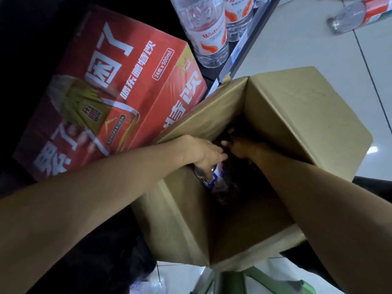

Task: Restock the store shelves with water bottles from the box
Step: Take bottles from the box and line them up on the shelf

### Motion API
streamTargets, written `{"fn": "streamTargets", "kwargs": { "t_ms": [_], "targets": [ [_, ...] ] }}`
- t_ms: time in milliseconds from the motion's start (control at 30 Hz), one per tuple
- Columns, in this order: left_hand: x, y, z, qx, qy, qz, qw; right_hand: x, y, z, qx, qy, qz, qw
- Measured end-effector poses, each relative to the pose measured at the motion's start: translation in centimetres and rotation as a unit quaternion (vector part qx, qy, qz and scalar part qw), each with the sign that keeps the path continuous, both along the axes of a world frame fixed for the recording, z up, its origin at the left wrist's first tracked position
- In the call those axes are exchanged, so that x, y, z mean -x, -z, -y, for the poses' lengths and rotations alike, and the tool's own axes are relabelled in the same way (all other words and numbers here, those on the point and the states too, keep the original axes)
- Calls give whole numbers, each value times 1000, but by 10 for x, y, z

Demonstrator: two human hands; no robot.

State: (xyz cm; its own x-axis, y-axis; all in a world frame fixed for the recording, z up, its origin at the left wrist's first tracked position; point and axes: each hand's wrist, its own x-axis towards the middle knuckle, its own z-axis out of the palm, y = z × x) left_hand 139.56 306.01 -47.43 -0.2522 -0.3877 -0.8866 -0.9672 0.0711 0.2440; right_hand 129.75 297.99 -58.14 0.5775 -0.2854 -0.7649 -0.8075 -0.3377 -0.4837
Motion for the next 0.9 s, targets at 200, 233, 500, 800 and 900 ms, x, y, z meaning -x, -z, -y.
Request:
{"fn": "streamTargets", "kwargs": {
  "t_ms": [200,233,500,800,900],
  "targets": [
    [5,-13,-3,-36,-40,12,998,-5,3,-5,-33,64,3,997],
    [5,-17,-3,-29,-36,12,999,-7,3,-6,-26,72,3,997],
    [-2,-52,3,17,3,-15,1000,-13,-7,-9,-6,44,-3,999],
    [2,-87,-8,50,16,12,999,6,-49,-4,84,-94,77,989],
    [6,-100,-12,63,32,32,997,14,-65,-10,127,-221,87,963]
  ]
}}
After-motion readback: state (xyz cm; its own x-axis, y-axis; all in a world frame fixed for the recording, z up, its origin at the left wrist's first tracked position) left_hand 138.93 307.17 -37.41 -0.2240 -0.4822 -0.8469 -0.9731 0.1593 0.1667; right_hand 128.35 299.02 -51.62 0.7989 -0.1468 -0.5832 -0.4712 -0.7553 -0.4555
